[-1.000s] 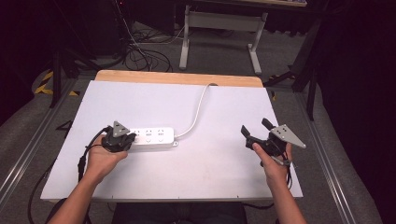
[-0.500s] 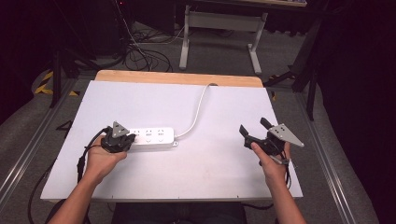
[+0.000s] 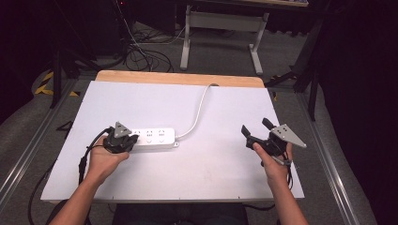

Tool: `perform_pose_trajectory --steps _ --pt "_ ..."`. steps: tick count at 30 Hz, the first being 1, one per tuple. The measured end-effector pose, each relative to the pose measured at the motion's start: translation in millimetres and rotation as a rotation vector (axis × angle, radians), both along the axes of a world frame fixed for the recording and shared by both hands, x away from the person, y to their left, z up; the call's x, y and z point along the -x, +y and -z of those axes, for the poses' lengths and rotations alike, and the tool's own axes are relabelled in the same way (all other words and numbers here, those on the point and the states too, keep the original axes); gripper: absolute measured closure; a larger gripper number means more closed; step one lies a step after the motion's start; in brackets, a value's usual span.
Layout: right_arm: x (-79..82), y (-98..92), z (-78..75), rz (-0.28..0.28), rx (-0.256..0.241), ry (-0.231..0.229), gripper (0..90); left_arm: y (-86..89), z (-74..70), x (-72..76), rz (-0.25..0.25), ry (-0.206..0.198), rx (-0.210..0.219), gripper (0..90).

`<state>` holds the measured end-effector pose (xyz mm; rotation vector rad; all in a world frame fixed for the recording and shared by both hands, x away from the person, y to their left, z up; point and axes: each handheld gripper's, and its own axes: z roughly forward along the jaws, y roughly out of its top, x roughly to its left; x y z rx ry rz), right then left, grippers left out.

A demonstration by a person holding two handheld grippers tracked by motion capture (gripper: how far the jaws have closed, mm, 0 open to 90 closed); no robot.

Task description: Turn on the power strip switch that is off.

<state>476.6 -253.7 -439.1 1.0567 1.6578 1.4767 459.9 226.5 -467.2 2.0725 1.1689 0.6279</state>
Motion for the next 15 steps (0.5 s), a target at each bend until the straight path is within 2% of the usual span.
perform_pose_trajectory --steps 5,7,15 --pt "0.6 -0.4 -0.6 0.001 0.002 -0.004 10.2 -3.2 2.1 0.0 -0.007 -0.008 -0.005 90.0" --pt "1.3 0.2 -1.3 0.001 -0.004 -0.005 10.2 -6.2 2.9 -0.6 -0.002 -0.018 -0.027 90.0" --pt "4.0 -1.1 -3.4 -0.001 -0.01 -0.012 10.3 -5.7 2.1 -1.4 -0.005 -0.006 -0.018 90.0"
